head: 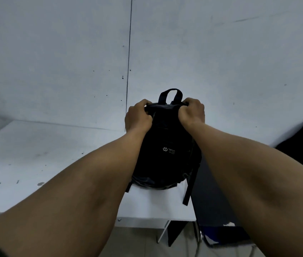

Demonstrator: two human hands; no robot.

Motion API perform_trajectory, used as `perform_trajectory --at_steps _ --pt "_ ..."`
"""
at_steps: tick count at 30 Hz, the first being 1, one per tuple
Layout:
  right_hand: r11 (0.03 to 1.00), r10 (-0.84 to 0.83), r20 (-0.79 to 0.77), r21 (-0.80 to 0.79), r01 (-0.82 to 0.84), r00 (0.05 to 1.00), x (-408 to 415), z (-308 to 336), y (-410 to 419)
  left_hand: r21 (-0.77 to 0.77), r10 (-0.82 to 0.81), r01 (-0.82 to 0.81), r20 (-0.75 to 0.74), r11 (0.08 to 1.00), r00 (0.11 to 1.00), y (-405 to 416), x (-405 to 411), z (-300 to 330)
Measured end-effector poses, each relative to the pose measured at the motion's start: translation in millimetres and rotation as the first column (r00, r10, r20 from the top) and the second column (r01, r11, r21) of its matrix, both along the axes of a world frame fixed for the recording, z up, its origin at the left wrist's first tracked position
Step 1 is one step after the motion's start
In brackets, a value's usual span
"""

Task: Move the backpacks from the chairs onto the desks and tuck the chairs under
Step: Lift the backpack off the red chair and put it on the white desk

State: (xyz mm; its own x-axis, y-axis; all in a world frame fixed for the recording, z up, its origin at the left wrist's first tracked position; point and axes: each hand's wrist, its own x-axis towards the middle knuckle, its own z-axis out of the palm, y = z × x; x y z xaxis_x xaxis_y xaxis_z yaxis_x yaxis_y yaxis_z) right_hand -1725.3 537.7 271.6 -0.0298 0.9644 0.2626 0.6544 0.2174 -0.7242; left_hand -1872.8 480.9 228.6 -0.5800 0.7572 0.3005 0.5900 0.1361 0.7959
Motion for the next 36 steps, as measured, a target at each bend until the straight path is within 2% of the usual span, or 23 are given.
perform_trajectory --at_steps 7,23,36 --pt "1.000 0.021 -0.003 0.000 -0.021 1.000 -3 -1 54 -0.006 0.006 -0.006 -0.004 1.000 1.000 51 -4 1" --pt "0.998 -0.004 0.002 -0.065 0.004 1.000 -48 -20 155 -0.050 -0.129 0.126 -0.070 0.991 0.989 145 -53 -17" --pt "0.996 0.054 0.016 -0.072 -0.053 0.998 -70 -22 231 -0.075 -0.084 0.077 -0.091 0.994 0.992 219 -78 -17"
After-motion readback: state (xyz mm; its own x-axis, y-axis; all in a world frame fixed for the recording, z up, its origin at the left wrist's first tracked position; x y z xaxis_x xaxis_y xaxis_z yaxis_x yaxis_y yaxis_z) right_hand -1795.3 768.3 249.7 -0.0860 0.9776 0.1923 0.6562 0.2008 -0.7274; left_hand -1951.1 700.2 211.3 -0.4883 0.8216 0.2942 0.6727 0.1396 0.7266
